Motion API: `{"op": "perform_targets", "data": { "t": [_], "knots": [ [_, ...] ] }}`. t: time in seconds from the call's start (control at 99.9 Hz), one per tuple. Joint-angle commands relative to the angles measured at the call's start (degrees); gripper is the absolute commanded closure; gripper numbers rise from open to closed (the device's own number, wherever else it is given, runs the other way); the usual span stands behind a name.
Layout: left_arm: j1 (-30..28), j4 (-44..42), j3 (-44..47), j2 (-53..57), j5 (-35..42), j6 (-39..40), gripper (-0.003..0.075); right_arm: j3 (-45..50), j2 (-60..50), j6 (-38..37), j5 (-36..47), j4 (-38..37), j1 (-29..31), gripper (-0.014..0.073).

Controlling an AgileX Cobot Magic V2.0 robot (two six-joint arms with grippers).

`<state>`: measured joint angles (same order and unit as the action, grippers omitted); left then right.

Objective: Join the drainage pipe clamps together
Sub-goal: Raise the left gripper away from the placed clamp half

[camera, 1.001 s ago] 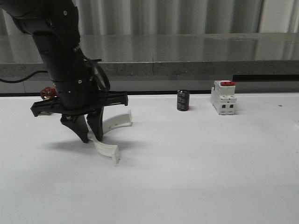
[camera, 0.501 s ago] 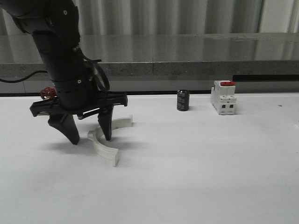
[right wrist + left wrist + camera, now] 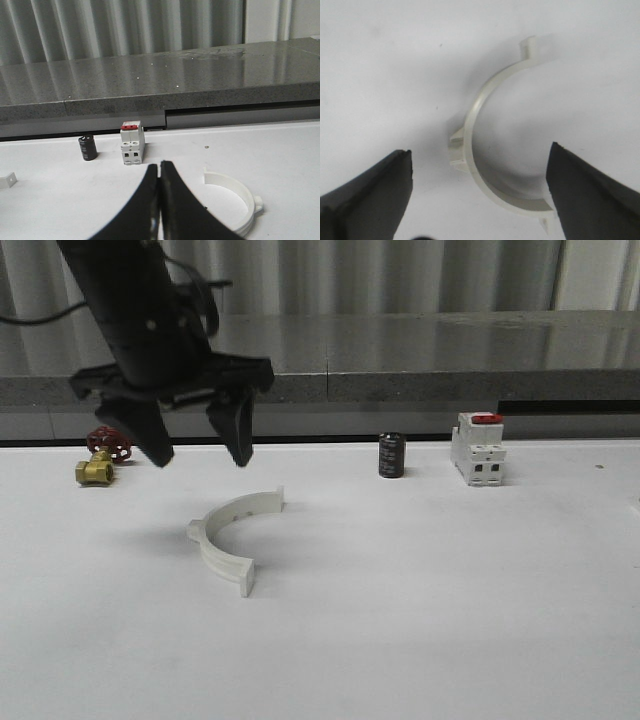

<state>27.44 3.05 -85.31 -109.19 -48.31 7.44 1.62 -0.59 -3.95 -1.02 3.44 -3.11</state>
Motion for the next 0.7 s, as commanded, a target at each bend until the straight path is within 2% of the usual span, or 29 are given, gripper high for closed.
{"op": "perform_targets", "data": {
  "t": [0.0, 0.15, 0.39, 0.541, 0.691],
  "knots": [
    [-1.5, 2.1, -1.8, 7.2, 1.1, -4.0, 0.0176, -1.0, -1.1, 0.2, 4.9, -0.2, 0.3, 0.0661],
    [-6.1, 2.9, -1.8, 13.0, 1.1, -9.1, 0.0176, -1.0, -1.1, 0.2, 4.9, -0.2, 0.3, 0.0661],
    [-19.1, 9.1, 1.6, 21.5, 0.0, -18.5, 0.0176, -1.0, -1.1, 0.2, 4.9, -0.2, 0.3, 0.0661],
    [-25.1, 9.9, 8.0, 28.1, 2.7, -19.4, 0.0176, -1.0, -1.1, 0.2, 4.9, -0.2, 0.3, 0.0661],
    [-26.8, 9.9, 17.7, 36.9, 8.3, -19.6, 0.0176, -1.0, -1.1, 0.2, 4.9, -0.2, 0.3, 0.0661]
  ]
}}
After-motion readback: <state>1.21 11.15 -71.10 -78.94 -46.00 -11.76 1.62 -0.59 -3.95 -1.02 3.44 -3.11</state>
